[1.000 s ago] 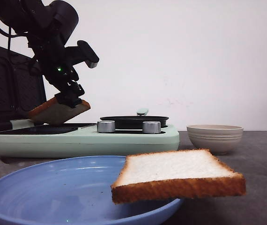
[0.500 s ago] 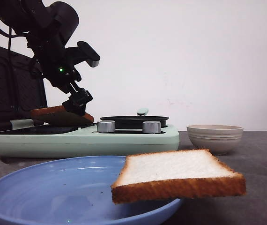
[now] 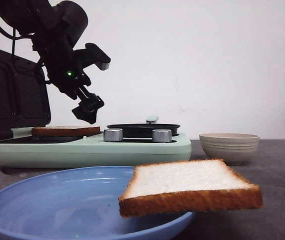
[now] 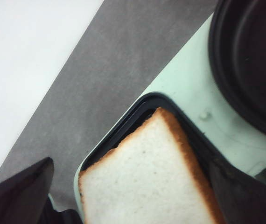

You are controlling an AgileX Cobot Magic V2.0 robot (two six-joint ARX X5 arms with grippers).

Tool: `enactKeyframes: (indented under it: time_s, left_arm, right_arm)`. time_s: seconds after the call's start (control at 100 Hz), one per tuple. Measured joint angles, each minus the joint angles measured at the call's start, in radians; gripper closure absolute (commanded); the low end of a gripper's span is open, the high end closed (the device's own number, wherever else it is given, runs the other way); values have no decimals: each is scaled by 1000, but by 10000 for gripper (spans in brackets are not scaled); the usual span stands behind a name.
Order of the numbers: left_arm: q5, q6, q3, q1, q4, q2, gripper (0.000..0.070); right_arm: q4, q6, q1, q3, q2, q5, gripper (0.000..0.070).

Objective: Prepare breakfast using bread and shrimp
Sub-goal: 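Open the left gripper and raise it away from the press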

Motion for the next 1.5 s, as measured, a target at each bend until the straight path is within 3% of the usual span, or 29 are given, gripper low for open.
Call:
enactKeyframes:
  time_s: [0.31, 0.64, 0.83, 0.91, 1.02, 1.12, 1.36, 1.5]
  left_arm:
    - [1, -147, 98, -3, -145, -20, 106]
    - [60, -298, 126, 6, -209, -241, 108]
    - [166, -404, 126, 48, -301, -367, 120]
    - [204, -454, 126, 73, -348, -417, 196]
    - [214, -519, 126, 112, -394, -472, 196]
    - [278, -564, 127, 156, -433, -496, 195]
    - [465, -606, 79, 217, -481, -543, 196]
    - [496, -625, -21, 226, -442, -616, 195]
  right_arm:
    - [3, 0, 0, 0, 0, 0, 369]
    - [6, 1, 0, 0, 0, -3, 369]
    - [-14, 4, 0, 0, 0, -10, 369]
    - [-23, 5, 0, 0, 0, -10, 369]
    - [-41, 5, 0, 0, 0, -15, 369]
    - [-58, 6, 0, 0, 0, -31, 368]
    - [-116, 8, 0, 0, 0, -51, 368]
    - [-143, 8, 0, 0, 0, -55, 367]
